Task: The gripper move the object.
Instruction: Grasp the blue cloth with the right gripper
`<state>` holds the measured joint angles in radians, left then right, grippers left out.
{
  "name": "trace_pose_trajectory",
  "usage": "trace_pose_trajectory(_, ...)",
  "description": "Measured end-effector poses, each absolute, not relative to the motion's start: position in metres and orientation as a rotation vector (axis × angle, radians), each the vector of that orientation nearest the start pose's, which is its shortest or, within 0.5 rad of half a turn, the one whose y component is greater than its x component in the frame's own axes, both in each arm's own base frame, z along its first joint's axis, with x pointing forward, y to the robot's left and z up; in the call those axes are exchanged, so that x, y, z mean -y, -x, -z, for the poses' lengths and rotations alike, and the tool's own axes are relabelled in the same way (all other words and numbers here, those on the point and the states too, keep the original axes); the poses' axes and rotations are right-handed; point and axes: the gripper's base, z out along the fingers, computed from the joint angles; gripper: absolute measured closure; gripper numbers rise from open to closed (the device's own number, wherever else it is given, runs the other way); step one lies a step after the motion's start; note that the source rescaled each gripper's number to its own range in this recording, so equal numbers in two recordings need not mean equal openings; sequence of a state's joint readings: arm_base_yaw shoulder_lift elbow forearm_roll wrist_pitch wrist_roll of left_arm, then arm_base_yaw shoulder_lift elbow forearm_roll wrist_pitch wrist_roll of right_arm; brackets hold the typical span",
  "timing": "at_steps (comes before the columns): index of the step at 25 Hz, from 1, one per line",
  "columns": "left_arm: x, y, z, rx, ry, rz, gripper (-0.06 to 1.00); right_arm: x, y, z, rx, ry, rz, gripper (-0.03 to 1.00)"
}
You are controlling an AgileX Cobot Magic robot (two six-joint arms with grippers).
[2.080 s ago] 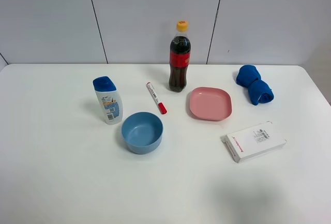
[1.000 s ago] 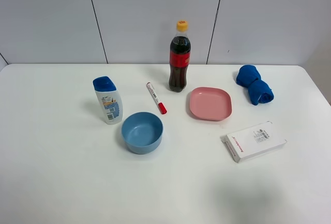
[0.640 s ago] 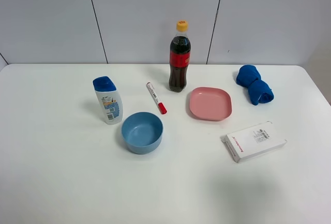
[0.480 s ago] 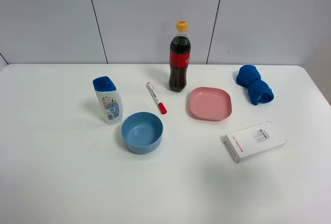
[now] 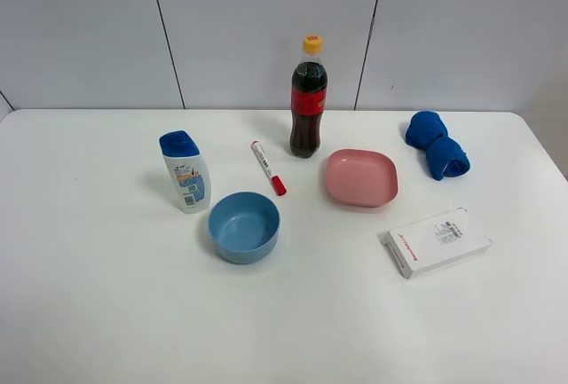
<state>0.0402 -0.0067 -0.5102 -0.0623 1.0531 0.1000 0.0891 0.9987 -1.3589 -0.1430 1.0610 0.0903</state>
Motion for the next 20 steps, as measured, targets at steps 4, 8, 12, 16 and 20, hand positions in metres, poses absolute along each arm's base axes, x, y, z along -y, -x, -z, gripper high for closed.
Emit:
trace_pose_trajectory(4, 0.005, 0.007, -0.281, -2.017, -0.064, -0.015, -0.06, -0.008, -0.237, -0.456, -2.251, 0.023, 0.120, 0.07)
trace_pose_trajectory(8, 0.005, 0.007, -0.281, -2.017, -0.064, -0.015, -0.06, -0.010, -0.295, -0.437, -2.330, 0.056, 0.190, 0.07)
trace_pose_trajectory(12, 0.005, 0.007, -0.281, -2.017, -0.064, -0.015, -0.06, -0.014, -0.346, -0.394, -2.441, 0.085, 0.215, 0.07)
trace_pose_trajectory(16, 0.005, 0.007, -0.281, -2.017, -0.064, -0.015, -0.06, -0.018, -0.386, -0.337, -2.569, 0.115, 0.228, 0.07)
trace_pose_trajectory(20, 0.005, 0.007, -0.281, -2.017, -0.064, -0.015, -0.06, -0.020, -0.413, -0.291, -2.642, 0.142, 0.231, 0.07)
